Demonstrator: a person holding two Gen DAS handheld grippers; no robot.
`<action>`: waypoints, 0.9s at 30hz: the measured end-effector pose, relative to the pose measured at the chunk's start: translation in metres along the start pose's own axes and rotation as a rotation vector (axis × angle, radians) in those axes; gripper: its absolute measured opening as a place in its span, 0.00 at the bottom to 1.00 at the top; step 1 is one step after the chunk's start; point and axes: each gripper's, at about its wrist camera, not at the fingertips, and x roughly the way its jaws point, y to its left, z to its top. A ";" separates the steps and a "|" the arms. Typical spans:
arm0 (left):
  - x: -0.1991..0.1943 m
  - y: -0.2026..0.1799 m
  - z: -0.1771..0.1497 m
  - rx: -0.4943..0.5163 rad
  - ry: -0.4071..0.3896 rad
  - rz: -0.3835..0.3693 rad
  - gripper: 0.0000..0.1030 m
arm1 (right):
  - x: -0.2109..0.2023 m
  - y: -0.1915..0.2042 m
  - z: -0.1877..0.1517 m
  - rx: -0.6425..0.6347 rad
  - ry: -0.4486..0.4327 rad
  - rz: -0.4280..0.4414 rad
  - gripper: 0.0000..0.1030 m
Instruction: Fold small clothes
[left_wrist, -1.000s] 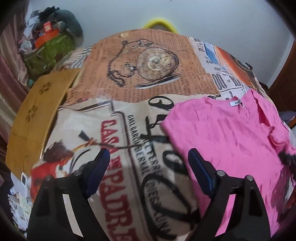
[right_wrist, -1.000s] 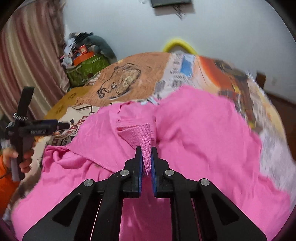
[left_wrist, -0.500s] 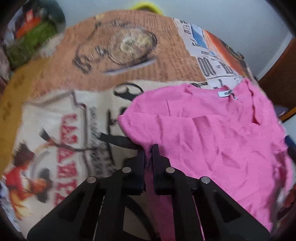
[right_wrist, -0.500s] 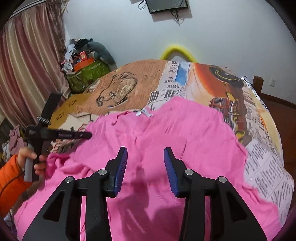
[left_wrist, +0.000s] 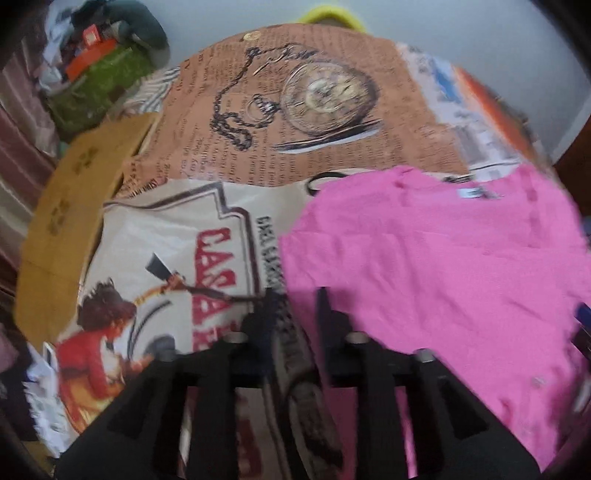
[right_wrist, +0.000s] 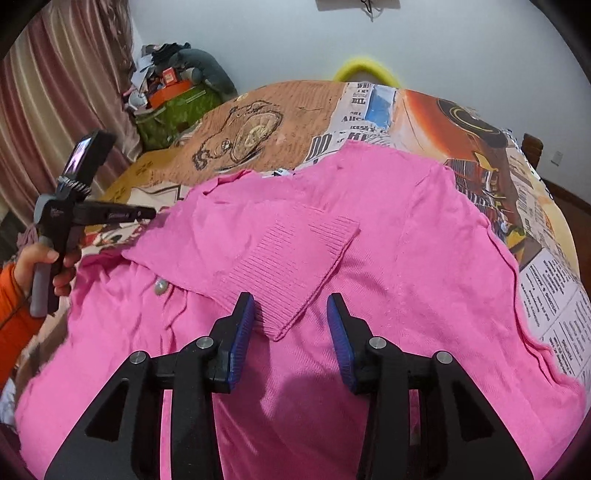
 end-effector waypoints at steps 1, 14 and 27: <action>-0.009 0.000 -0.004 0.006 -0.019 -0.010 0.48 | -0.004 0.002 0.003 -0.009 -0.014 -0.006 0.36; -0.021 -0.004 -0.076 0.141 -0.032 0.055 0.65 | 0.022 0.016 0.005 -0.004 0.019 0.014 0.36; -0.082 0.006 -0.103 0.120 -0.064 0.081 0.73 | -0.050 -0.001 -0.027 0.063 0.051 -0.050 0.36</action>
